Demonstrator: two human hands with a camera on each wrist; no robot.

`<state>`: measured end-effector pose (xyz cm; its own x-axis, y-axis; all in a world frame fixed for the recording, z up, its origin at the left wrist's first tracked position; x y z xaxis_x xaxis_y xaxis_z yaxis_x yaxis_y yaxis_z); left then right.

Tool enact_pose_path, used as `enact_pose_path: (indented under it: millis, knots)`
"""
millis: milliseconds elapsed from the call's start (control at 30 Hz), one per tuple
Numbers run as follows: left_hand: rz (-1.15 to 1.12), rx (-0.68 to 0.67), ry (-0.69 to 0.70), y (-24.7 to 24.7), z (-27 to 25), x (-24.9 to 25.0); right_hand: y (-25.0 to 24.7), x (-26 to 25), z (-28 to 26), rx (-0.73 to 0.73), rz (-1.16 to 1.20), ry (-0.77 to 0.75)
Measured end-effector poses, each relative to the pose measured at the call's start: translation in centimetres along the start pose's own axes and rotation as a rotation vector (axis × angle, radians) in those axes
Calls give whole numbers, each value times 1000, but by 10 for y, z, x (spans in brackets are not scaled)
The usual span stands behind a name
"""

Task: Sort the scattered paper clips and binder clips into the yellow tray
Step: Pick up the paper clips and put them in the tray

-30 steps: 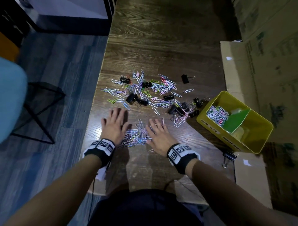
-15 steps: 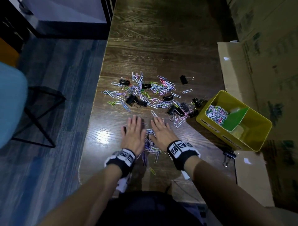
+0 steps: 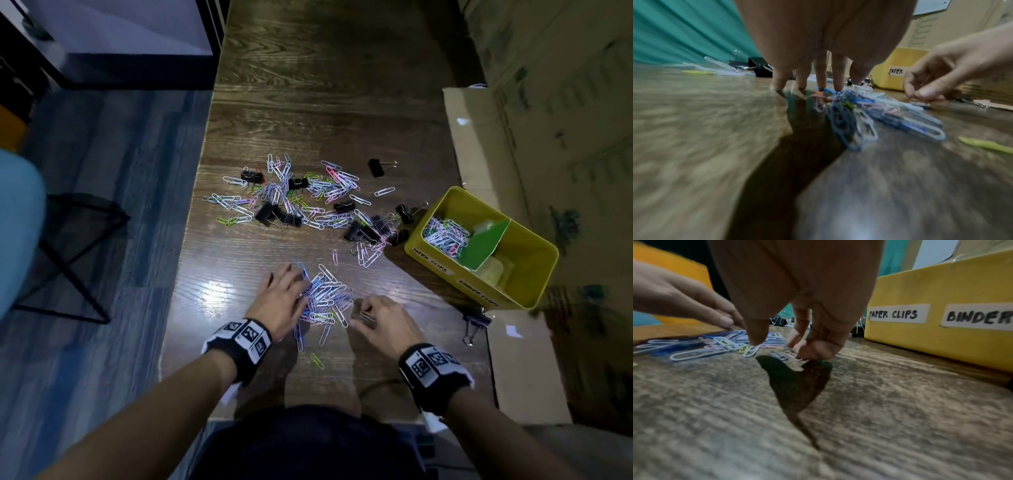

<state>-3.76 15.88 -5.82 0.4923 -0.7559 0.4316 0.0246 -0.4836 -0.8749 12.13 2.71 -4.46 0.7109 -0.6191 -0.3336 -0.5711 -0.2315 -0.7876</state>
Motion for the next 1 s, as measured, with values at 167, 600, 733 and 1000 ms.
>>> enact_pose_path:
  millis: [167,600,733,1000]
  knots:
    - [-7,-87,12,-17,49,17,13,-26,5,-45,101,-102]
    - [45,-217,195,0,0,13,13,-37,18,-29,-159,-33]
    - [166,-184,-81,-12,1,-4,24,-59,17,1,-95,-53]
    - [-134,-106,-111,-13,8,7,15,-67,21,26,64,-77]
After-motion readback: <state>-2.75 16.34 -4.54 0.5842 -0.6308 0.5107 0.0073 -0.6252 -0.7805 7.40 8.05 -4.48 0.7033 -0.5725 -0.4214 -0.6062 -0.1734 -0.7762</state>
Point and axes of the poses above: each hand's wrist, its own z-axis towards the middle knuckle, its own y-axis out of the palm, x = y × z, the point moved 6 cm from there along z, towards the middle knuckle, and after that the axes turned 6 degrees about y, right-handed, at the moved point
